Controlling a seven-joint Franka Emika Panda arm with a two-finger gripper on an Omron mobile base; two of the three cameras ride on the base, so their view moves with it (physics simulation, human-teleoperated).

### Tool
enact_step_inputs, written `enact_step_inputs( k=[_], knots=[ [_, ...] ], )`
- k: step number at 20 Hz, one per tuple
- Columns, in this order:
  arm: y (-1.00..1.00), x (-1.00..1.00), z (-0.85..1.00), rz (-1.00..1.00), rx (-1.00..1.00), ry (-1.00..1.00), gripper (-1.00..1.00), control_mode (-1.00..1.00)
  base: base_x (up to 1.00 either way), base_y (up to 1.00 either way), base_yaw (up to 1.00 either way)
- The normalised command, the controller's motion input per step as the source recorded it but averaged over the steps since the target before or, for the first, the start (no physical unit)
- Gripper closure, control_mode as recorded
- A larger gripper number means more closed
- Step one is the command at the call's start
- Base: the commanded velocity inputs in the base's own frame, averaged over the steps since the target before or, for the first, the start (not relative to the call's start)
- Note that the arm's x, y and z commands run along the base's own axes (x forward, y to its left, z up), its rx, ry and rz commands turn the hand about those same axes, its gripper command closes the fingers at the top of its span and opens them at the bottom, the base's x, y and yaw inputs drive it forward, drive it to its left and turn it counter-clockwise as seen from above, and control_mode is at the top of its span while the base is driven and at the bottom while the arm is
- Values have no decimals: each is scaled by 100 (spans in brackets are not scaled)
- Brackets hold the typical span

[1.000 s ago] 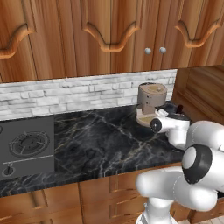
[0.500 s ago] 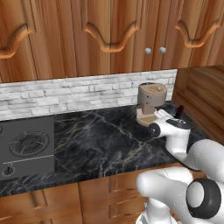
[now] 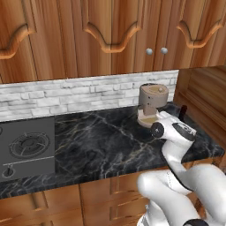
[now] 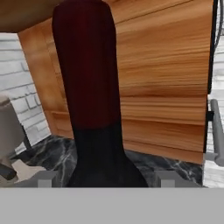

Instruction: There is a wine glass and glass cup on the dining counter. Place the wine bottle next to the wine glass and the juice bottle next to the glass cup.

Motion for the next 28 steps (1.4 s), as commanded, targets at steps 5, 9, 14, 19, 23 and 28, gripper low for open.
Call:
enact_step_inputs(
  k=[5, 9, 14, 19, 23, 28],
  knots=[
    [19, -44, 34, 0, 0, 12, 100, -100, 0, 0, 0],
    [28, -42, 27, 0, -3, 1, 100, -100, 0, 0, 0],
    [35, -34, 17, 0, -3, 0, 100, -100, 0, 0, 0],
    [36, -31, 15, 0, 0, 0, 100, -100, 0, 0, 0],
    [34, -25, 8, 0, -2, -1, 100, -100, 0, 0, 0],
    [15, -4, 0, 0, -6, -15, 100, -100, 0, 0, 0]
  ],
)
